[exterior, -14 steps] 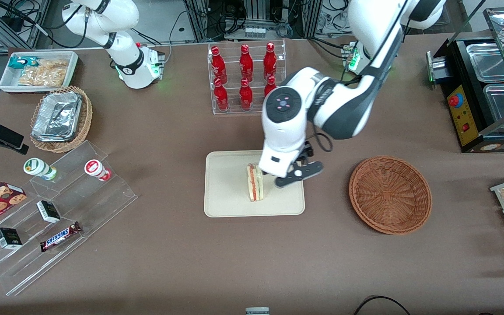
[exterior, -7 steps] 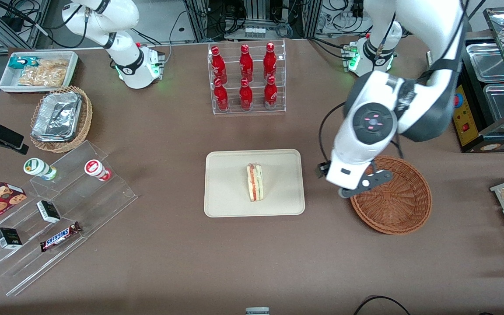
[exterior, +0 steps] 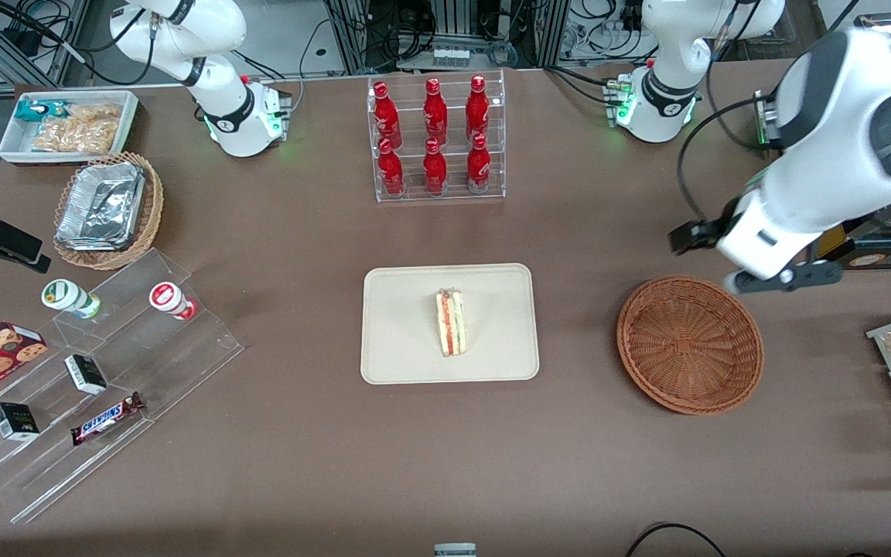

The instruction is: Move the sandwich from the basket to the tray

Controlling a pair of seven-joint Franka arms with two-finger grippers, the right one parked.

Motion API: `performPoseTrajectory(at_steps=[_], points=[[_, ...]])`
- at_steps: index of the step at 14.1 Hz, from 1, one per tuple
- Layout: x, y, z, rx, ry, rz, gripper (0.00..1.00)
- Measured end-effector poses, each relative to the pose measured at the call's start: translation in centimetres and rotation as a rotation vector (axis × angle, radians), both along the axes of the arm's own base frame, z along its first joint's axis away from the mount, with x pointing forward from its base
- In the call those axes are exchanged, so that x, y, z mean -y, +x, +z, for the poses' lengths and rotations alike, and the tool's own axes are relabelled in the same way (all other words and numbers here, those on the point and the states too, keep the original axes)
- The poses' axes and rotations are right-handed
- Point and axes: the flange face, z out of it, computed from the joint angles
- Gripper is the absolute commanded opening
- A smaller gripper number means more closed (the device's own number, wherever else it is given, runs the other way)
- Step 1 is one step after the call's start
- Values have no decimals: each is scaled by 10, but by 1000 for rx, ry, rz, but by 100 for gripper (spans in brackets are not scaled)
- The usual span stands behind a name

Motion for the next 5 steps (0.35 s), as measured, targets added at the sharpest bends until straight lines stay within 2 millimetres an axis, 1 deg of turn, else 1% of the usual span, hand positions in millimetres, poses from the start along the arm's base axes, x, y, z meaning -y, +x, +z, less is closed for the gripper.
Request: performPoseTrajectory(at_steps=[2,3,5], points=[[-27,-13,23,19,-14,-73,100],[-35,-18,32,32,-11,-101,100],[-43,-23,43,54,26,-133,100]])
